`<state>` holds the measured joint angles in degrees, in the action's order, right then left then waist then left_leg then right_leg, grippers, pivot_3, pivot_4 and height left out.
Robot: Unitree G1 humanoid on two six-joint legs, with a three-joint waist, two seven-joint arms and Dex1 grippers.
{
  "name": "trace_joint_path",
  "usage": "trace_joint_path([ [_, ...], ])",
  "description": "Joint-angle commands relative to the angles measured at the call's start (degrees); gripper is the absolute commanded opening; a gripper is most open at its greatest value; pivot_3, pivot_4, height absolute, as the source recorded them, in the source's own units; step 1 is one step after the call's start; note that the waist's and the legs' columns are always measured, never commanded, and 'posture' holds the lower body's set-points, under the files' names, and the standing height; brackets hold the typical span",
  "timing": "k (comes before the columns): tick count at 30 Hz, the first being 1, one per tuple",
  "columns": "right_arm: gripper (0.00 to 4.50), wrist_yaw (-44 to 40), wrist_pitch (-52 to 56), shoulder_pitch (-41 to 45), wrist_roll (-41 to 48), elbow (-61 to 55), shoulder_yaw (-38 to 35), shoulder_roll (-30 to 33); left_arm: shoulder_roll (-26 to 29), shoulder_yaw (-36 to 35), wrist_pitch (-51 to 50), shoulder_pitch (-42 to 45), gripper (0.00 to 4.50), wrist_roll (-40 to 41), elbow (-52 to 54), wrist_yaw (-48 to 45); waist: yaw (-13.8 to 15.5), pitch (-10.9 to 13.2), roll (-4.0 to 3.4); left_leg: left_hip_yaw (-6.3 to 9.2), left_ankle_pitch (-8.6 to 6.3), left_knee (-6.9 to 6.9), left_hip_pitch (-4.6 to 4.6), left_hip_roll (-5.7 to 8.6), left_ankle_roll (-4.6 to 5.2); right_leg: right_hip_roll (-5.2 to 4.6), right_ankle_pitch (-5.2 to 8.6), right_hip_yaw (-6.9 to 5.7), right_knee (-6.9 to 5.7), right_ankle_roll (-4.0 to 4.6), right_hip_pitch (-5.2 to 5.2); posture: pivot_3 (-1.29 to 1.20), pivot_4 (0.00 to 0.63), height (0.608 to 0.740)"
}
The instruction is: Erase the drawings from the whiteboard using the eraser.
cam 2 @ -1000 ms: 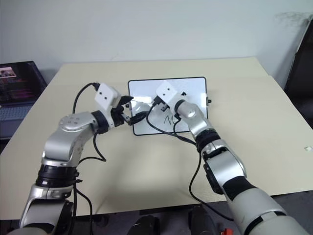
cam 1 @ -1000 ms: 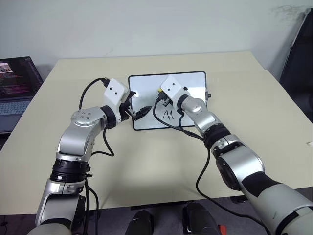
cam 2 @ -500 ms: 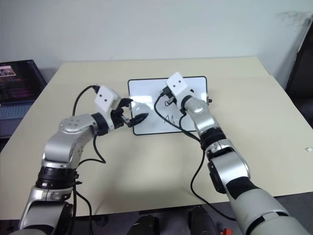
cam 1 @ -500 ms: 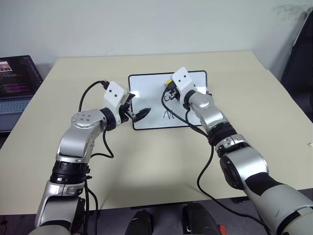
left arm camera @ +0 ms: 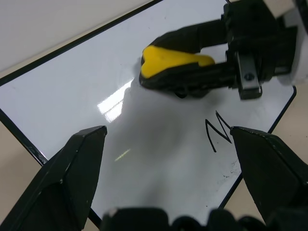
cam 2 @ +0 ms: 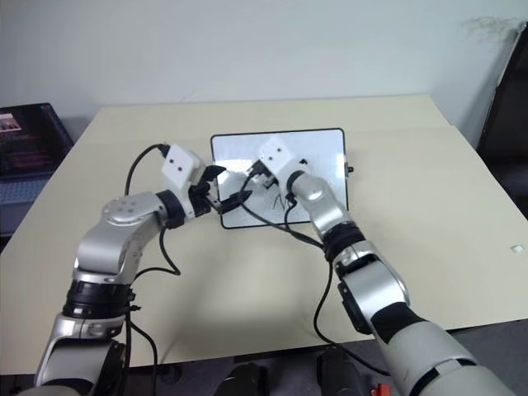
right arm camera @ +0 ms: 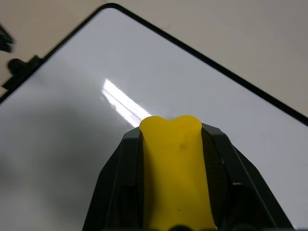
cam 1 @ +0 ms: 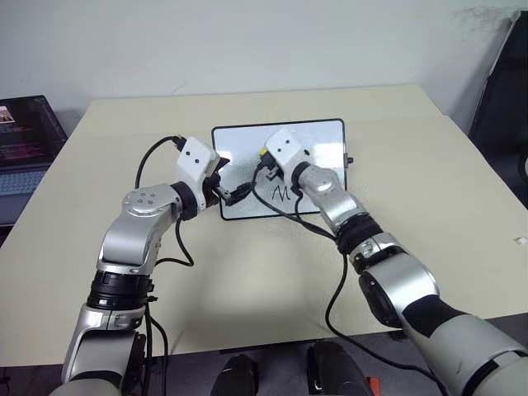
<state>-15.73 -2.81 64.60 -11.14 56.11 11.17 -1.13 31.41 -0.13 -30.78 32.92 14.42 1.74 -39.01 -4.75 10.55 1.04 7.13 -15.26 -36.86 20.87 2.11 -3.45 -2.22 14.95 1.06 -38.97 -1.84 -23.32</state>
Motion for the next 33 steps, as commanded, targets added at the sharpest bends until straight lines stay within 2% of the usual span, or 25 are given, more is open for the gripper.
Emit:
trace_joint_path([
  [1,1.27,0.9,-0.2,1.4,-0.5,-0.5,-0.1,0.7,0.2,-0.4,1.0,1.1,4.5,-0.1,1.3,0.0,0.1,0.0,0.0,0.01,0.0,0.0,0.01,0.01,0.0,-0.01,0.0,0.0,0.01,0.0,0.0,0.0,0.15,0.74],
  [15,1.27,3.0,0.8,0.3,0.6,-2.4,-3.6,7.7,0.4,-2.3,1.3,-0.8,4.5,0.0,0.7,1.7,0.5,0.0,0.0,0.03,0.0,0.0,0.01,0.03,0.0,-0.03,0.0,-0.03,0.01,0.0,0.01,0.0,0.15,0.74],
  [20,1.27,2.2,1.8,-1.4,1.8,-6.3,-4.4,8.3,0.5,-2.9,0.7,-1.7,4.5,0.5,1.4,2.2,0.5,0.0,0.0,-0.01,0.0,-0.01,0.01,0.02,0.0,-0.03,0.0,-0.01,0.01,0.0,0.01,0.0,0.15,0.74],
  [23,1.27,-0.6,3.1,-3.5,4.9,-13.2,-5.5,7.8,0.3,-3.3,0.1,-2.0,4.5,1.0,1.9,2.5,0.5,0.0,0.01,-0.01,0.0,0.0,0.03,0.01,0.0,-0.03,0.0,-0.03,0.02,0.0,0.01,0.0,0.15,0.74],
  [27,1.27,-8.4,8.2,-10.6,12.0,-30.2,-6.9,8.2,0.8,-5.0,-1.7,-3.0,4.5,2.4,2.6,2.7,0.6,0.0,0.01,0.06,-0.02,0.04,0.12,-0.11,0.01,-0.03,0.01,-0.04,0.13,-0.02,-0.03,0.0,0.15,0.74],
  [33,1.27,-16.9,18.6,-25.2,21.1,-54.8,-8.0,13.7,2.7,-6.8,-5.4,-6.4,4.5,4.9,4.7,1.2,1.2,0.0,0.01,0.03,-0.07,0.1,0.19,-0.44,-0.02,-0.02,0.03,-0.04,0.26,-0.04,-0.08,0.0,0.15,0.74],
])
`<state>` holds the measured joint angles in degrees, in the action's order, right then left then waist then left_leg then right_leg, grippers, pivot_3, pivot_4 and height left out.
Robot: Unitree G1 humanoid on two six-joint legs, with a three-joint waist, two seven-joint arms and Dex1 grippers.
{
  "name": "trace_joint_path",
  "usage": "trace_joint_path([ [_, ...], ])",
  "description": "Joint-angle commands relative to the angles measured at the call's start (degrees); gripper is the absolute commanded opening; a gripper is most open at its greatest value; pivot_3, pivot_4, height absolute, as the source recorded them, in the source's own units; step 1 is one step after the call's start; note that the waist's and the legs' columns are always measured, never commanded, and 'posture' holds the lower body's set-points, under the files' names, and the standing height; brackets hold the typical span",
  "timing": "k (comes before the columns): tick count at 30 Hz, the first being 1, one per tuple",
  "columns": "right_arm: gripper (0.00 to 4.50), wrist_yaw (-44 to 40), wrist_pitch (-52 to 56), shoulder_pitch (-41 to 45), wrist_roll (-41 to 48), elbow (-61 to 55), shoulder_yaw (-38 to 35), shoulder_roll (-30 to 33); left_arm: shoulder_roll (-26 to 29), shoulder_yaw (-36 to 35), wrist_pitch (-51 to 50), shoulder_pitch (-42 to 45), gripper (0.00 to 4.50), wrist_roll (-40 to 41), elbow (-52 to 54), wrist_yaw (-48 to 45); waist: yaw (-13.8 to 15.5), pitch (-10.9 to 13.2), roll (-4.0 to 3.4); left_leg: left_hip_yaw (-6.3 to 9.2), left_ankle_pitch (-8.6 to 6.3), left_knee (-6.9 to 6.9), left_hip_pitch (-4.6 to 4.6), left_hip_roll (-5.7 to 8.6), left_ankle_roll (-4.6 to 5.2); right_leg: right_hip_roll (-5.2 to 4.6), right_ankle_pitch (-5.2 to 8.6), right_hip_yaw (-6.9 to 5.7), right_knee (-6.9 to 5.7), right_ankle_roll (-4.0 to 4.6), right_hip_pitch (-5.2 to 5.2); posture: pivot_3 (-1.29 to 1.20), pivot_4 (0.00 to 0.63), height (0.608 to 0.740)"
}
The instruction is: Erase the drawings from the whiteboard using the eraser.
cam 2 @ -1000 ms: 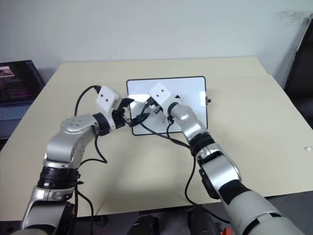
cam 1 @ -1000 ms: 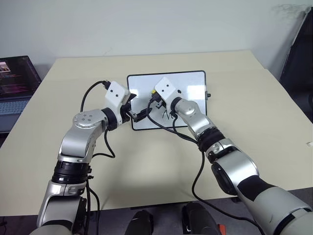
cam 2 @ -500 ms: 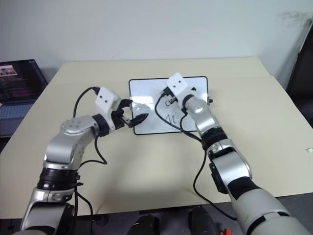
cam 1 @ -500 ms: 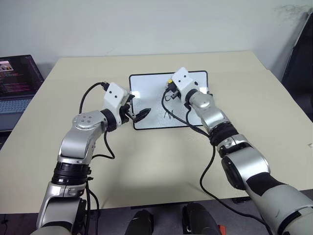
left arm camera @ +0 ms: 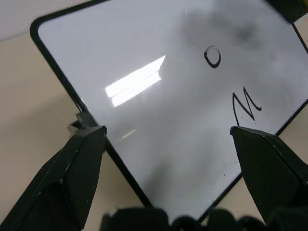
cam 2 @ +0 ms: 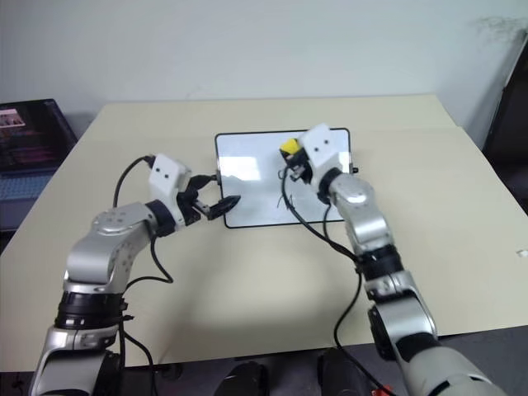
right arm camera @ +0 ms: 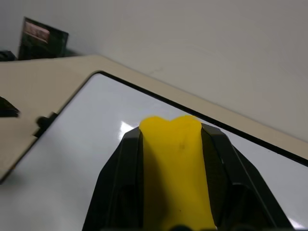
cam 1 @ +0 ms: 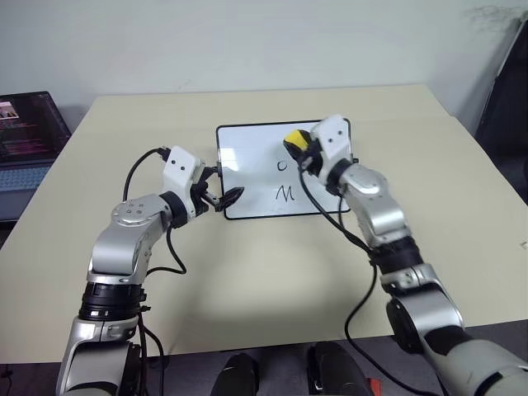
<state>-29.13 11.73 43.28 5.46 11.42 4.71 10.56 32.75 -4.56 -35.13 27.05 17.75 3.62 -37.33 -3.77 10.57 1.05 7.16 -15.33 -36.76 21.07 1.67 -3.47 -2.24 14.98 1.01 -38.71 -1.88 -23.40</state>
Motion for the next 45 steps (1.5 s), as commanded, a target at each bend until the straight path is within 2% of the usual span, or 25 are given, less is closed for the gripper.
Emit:
trace_joint_path([
  [1,1.27,-4.8,5.8,-6.2,5.7,-13.2,-1.3,3.0,1.6,-2.6,-1.1,-1.0,4.5,1.6,2.8,-0.4,0.4,0.0,0.0,0.0,0.0,0.01,0.0,0.0,0.0,0.0,0.0,-0.01,0.02,0.0,0.0,0.0,0.15,0.74],
  [4,1.27,-6.3,8.8,-12.1,8.0,-19.7,-1.2,5.3,2.2,-3.3,-1.6,-2.1,4.5,1.6,3.0,-0.1,0.6,0.0,0.01,-0.05,0.0,0.0,-0.02,-0.03,0.0,0.03,0.01,-0.02,0.0,0.01,0.01,0.0,0.15,0.74],
  [7,1.27,-7.5,7.3,-17.1,6.3,-23.2,-0.1,8.3,2.0,-4.4,-1.3,-3.3,4.5,1.0,3.6,1.2,0.6,0.0,0.01,-0.15,0.0,-0.01,-0.04,-0.06,0.0,0.06,0.01,0.0,-0.02,0.01,0.02,0.0,0.15,0.74],
  [15,1.26,-7.6,-7.0,-23.8,-5.0,-21.6,5.3,15.7,0.0,-4.7,-1.3,-5.8,4.5,2.0,7.0,3.5,0.7,0.0,0.06,-0.3,0.0,-0.02,-0.05,-0.07,0.0,0.07,0.03,-0.01,0.04,-0.02,0.06,0.0,0.15,0.74],
  [18,1.26,-6.9,-10.1,-23.6,-5.2,-20.4,5.6,14.7,0.0,-4.8,-1.5,-6.4,4.5,2.4,7.8,3.5,0.7,0.1,0.09,-0.35,0.0,-0.03,-0.06,-0.09,-0.01,0.07,0.03,0.0,0.05,-0.02,0.07,0.0,0.15,0.74],
  [24,1.26,-4.1,-13.1,-15.1,-7.4,-11.3,6.2,10.3,0.0,-4.8,-1.4,-5.8,4.5,2.5,7.5,3.7,0.7,0.1,0.1,-0.45,0.01,-0.07,-0.15,-0.18,-0.02,0.17,0.02,0.06,0.04,0.0,0.11,0.0,0.15,0.74],
  [35,1.26,7.8,-30.4,8.7,-16.0,26.2,8.1,1.0,1.0,-1.2,1.0,-1.7,4.5,0.5,4.4,0.8,0.7,0.1,0.14,-0.47,0.0,-0.02,-0.13,-0.17,-0.05,0.16,-0.01,0.06,0.07,0.05,0.1,0.0,0.15,0.74],
  [45,1.26,16.2,-37.9,20.6,-18.1,50.5,6.8,-2.6,2.0,-0.5,1.4,-1.9,4.5,0.6,4.8,-0.5,0.5,0.1,0.14,-0.58,-0.02,0.09,-0.13,-0.2,-0.06,0.17,-0.01,0.15,0.09,0.06,0.02,0.0,0.15,0.74],
])
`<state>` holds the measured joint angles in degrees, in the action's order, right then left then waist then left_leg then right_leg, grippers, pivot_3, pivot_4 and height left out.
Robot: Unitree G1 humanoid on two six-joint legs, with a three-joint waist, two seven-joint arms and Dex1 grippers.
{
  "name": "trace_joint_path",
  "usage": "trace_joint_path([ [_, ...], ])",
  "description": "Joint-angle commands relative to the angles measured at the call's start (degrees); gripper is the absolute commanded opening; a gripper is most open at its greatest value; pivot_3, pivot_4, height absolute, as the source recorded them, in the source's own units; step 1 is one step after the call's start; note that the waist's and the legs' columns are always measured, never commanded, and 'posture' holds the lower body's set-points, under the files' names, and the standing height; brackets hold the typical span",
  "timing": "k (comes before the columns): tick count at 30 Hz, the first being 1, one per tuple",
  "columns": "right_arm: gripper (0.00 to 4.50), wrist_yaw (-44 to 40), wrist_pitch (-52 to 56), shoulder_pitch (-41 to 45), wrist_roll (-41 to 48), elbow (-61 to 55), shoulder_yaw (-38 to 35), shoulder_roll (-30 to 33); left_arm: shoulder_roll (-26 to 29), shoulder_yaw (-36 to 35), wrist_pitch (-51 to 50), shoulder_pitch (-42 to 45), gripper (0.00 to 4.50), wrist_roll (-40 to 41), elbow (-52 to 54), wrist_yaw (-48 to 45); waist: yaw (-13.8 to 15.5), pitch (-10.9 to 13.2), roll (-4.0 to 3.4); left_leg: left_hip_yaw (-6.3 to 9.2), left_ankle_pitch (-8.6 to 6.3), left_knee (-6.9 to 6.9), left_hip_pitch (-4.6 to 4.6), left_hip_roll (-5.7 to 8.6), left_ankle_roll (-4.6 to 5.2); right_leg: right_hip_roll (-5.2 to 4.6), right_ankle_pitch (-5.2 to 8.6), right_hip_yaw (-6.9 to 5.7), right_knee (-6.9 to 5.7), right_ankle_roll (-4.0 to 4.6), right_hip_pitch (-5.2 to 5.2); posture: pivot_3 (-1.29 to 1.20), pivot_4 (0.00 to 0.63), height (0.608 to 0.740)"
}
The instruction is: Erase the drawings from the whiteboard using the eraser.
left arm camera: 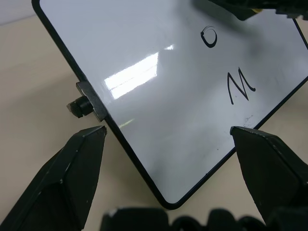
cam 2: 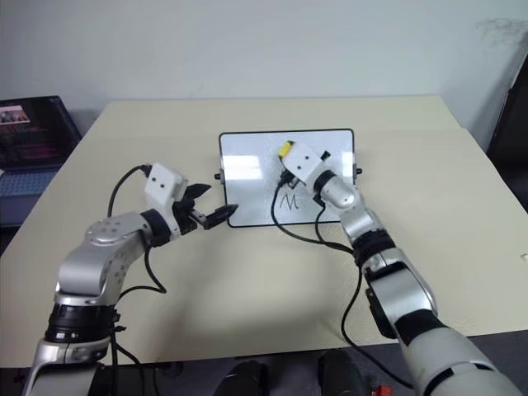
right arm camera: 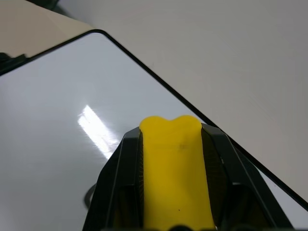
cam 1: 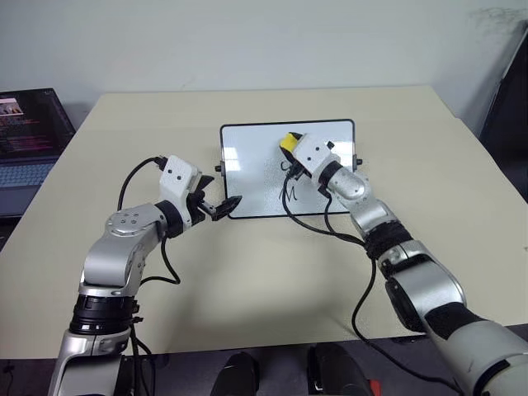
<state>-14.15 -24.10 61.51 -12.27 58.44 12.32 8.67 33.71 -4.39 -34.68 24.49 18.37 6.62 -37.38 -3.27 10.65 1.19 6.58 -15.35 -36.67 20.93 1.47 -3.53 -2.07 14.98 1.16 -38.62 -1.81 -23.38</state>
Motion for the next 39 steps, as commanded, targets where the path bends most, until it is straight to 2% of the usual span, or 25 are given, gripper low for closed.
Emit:
trace_joint_path([
  [1,1.26,0.6,-2.0,2.7,-0.6,5.2,-0.4,-1.2,1.2,-0.7,1.0,0.6,4.5,0.0,1.9,-0.5,0.0,0.0,0.0,-0.01,0.0,0.0,0.0,0.0,0.0,0.0,0.0,0.0,0.0,0.0,0.0,0.0,0.15,0.74],
  [13,1.26,-3.7,-2.8,-2.1,-6.6,10.2,5.4,-3.4,1.4,-1.0,1.1,0.1,4.5,0.0,2.3,-0.6,-0.3,0.0,0.0,-0.12,0.0,-0.1,-0.21,-0.05,0.01,0.09,-0.02,0.16,-0.29,0.03,0.05,0.0,0.15,0.74],
  [29,1.26,5.6,3.1,1.7,-6.2,10.6,1.5,2.0,0.5,-0.4,1.6,0.4,4.5,-0.2,1.5,-0.7,0.3,0.0,0.03,-0.06,0.05,-0.28,-0.27,-0.07,0.01,0.18,-0.1,0.14,-0.35,0.11,0.18,0.0,0.15,0.74],
  [39,1.25,-2.0,2.1,-3.1,-7.7,8.3,4.9,-0.4,0.0,-0.1,1.7,0.4,4.5,-0.4,1.4,-0.8,0.0,-0.1,0.11,-0.1,0.05,-0.27,-0.31,-0.08,0.01,0.2,-0.1,0.16,-0.34,0.12,0.19,0.0,0.15,0.74],
])
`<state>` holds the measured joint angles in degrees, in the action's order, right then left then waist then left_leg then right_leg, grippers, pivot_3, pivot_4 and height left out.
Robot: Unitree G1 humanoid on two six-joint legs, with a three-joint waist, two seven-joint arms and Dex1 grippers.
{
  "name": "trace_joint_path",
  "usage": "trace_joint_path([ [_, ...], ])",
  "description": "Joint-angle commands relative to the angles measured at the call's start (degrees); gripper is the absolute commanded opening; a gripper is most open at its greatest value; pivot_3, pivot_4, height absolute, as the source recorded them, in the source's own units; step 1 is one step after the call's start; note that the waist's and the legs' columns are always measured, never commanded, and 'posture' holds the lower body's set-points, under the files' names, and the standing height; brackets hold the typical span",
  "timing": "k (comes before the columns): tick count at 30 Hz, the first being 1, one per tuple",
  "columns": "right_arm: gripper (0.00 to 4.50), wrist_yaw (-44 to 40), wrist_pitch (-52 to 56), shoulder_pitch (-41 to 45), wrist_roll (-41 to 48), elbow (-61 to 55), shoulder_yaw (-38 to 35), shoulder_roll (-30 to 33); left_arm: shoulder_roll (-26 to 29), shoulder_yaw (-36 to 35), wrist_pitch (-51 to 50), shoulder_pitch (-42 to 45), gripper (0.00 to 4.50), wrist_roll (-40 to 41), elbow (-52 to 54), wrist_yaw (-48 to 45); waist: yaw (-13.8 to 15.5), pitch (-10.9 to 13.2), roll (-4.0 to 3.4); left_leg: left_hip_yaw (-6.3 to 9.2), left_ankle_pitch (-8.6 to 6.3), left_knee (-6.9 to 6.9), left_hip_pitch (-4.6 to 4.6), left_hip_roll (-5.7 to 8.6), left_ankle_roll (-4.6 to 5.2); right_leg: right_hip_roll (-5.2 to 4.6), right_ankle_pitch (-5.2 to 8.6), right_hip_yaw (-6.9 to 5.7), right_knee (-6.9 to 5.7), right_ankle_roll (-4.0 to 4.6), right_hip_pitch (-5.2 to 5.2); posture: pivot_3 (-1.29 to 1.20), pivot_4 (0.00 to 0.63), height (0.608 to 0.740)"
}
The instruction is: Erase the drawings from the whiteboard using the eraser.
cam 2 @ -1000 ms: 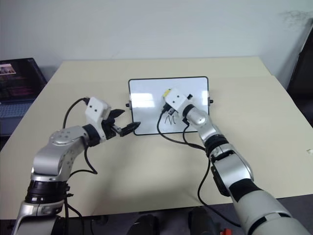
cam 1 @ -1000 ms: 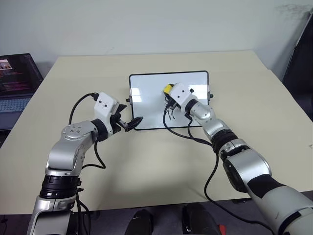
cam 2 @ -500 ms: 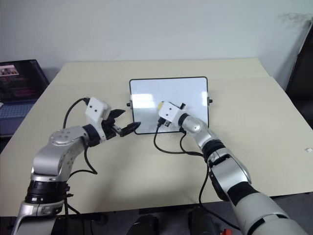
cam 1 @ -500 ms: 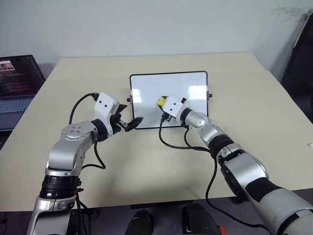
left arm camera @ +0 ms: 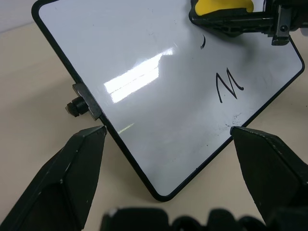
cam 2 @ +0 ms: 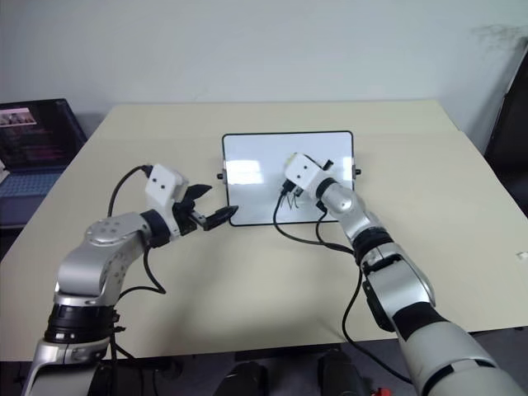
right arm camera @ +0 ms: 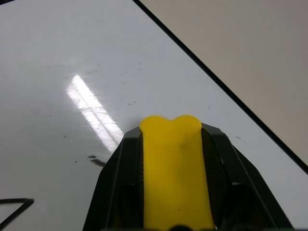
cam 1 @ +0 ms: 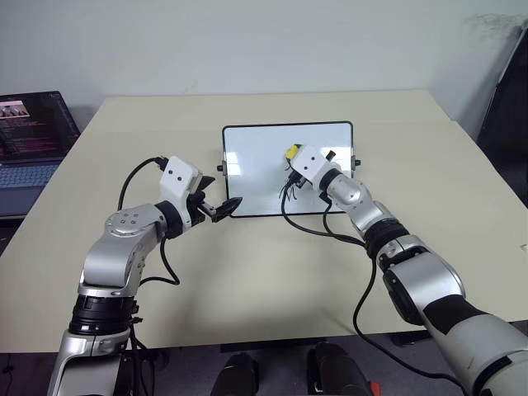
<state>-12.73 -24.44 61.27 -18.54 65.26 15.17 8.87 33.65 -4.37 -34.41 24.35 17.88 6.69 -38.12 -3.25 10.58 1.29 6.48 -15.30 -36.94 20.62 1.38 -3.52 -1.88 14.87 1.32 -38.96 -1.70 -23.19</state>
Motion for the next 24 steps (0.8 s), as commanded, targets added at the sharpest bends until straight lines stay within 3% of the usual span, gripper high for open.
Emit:
trace_joint_path([
  [1,1.25,-4.2,2.9,-3.2,-1.4,1.2,2.2,-0.9,0.1,-0.1,1.5,0.6,4.5,0.0,1.2,-0.1,-0.1,0.0,0.01,-0.01,0.0,0.0,-0.03,0.0,0.0,0.0,0.0,0.01,0.0,0.0,0.01,0.0,0.15,0.74],
  [8,1.25,-4.1,5.7,-4.1,-2.3,0.3,2.9,-0.6,-0.1,-0.1,1.3,0.4,4.5,0.1,1.5,-0.1,-0.4,0.0,0.01,-0.19,0.0,0.02,-0.3,-0.11,0.0,0.5,-0.09,0.24,-0.01,0.12,0.08,0.0,0.15,0.74],
  [19,1.25,6.4,5.6,0.4,0.1,-2.5,-1.3,1.2,-0.4,0.2,1.3,0.4,4.5,0.2,1.4,-0.1,0.0,0.0,0.02,-0.35,0.1,-0.02,-0.39,-0.14,0.02,0.65,-0.28,0.78,0.0,-0.07,0.1,0.0,0.15,0.74],
  [24,1.25,7.1,5.2,2.5,1.3,-4.0,-3.2,1.4,-0.6,0.3,1.3,0.2,4.5,0.1,1.3,-0.1,-0.1,0.0,0.01,-0.41,0.1,0.08,-0.23,-0.17,0.02,0.66,-0.28,0.81,0.1,-0.06,-0.07,0.0,0.15,0.74],
])
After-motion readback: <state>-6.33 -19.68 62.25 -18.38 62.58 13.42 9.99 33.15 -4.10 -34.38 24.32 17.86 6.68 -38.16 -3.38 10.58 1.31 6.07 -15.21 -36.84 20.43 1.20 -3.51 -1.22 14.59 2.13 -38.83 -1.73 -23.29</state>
